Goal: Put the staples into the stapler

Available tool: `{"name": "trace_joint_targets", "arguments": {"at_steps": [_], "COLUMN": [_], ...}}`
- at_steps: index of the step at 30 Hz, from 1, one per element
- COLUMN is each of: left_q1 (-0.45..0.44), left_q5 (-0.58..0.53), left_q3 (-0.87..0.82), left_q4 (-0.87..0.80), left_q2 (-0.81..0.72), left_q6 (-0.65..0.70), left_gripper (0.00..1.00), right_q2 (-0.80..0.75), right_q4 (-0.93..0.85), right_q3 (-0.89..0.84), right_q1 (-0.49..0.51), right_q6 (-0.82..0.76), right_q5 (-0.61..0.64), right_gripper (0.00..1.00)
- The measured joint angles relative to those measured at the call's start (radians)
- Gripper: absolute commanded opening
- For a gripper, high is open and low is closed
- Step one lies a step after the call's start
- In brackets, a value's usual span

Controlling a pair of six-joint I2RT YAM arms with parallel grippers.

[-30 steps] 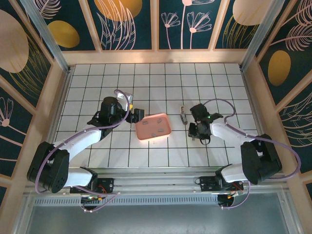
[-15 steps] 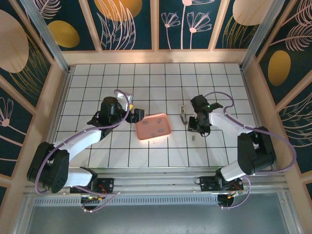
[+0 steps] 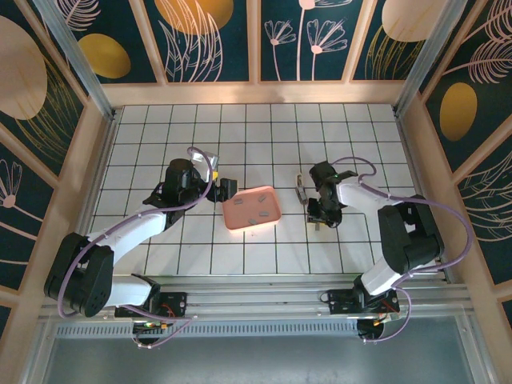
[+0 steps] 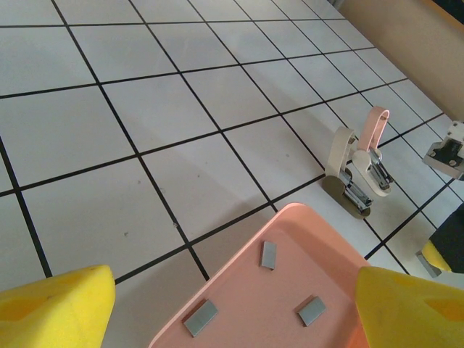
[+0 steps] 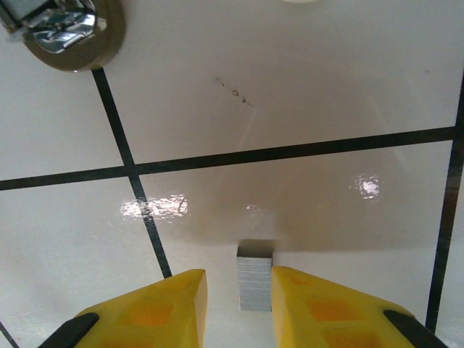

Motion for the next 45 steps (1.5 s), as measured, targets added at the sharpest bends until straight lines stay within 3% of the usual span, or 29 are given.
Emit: {"name": "trace_joint_targets", "arguments": {"at_steps": [32, 38, 45], "left_q1": [0.000, 0.000, 0.000], "left_q5": [0.000, 0.000, 0.000], "left_q3": [0.000, 0.000, 0.000], "left_q4": [0.000, 0.000, 0.000], "left_q2": [-0.002, -0.009, -0.021], "left_q6": [0.000, 0.000, 0.001], "left_gripper": [0.85, 0.86, 0.86], "right_q2": [0.036, -0.024, -0.214], "right_q4": [0.028, 0.069, 0.211], "right_q3": [-0.013, -0.041, -0.045], "right_q1": [-0.001, -0.008, -0.064], "right_q6": [-0.011, -0.011, -0.051], "right_q5": [0.031, 0.053, 0.077], "right_gripper": [0.17, 0.17, 0.16]}}
